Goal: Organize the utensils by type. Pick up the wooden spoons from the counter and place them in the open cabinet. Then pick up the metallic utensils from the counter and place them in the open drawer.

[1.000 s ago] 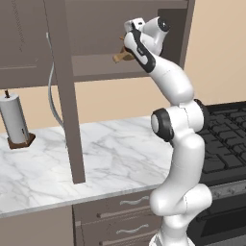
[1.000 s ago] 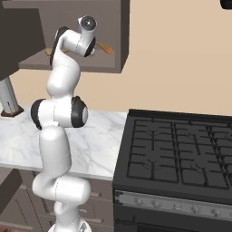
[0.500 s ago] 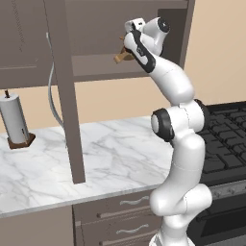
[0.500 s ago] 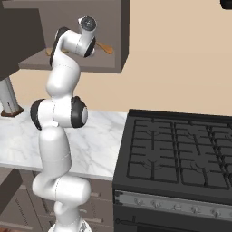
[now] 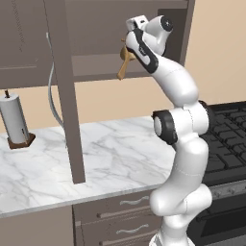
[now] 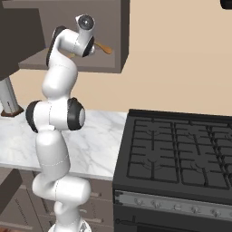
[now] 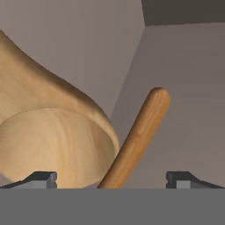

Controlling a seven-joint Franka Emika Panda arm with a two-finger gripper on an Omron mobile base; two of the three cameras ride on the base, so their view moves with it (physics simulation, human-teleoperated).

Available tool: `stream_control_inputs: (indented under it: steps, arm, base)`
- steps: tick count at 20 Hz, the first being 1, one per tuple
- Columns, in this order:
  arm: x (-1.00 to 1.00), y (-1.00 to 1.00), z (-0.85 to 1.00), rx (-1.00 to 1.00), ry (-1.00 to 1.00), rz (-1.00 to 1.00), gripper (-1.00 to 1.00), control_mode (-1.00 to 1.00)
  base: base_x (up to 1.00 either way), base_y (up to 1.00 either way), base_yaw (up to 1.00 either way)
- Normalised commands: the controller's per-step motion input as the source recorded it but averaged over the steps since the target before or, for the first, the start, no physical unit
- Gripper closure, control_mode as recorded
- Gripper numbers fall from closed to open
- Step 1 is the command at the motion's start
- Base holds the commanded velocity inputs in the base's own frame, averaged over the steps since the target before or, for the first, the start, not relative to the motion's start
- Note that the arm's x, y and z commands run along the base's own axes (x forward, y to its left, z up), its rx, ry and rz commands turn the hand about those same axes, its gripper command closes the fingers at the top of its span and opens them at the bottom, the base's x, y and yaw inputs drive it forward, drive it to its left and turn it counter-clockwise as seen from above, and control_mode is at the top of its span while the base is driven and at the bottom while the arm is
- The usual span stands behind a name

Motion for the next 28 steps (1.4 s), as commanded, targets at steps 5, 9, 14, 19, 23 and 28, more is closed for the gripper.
stream_control_inputs:
  steps: [5, 9, 14, 19, 23, 28]
  arm:
    - [-0.32, -0.03, 0.00, -0.04, -0.07, 0.00, -1.00, -1.00]
    - [-0.51, -0.03, 0.00, -0.01, -0.11, 0.00, -1.00, -1.00]
    - [-0.56, 0.00, 0.00, 0.00, -0.08, -0.02, -1.00, -1.00]
    - [-0.56, -0.02, 0.00, 0.00, -0.01, 0.00, -1.00, -1.00]
    - [-0.59, -0.01, 0.02, 0.00, 0.16, -0.01, -1.00, -1.00]
    - [-0.60, 0.10, 0.00, 0.09, 0.10, 0.00, -1.00, -1.00]
  base:
    - [0.00, 0.00, 0.00]
    - [0.00, 0.00, 0.00]
    - [0.00, 0.00, 0.00]
    - [0.00, 0.00, 0.00]
    - [0.00, 0.00, 0.00]
    - [0.00, 0.00, 0.00]
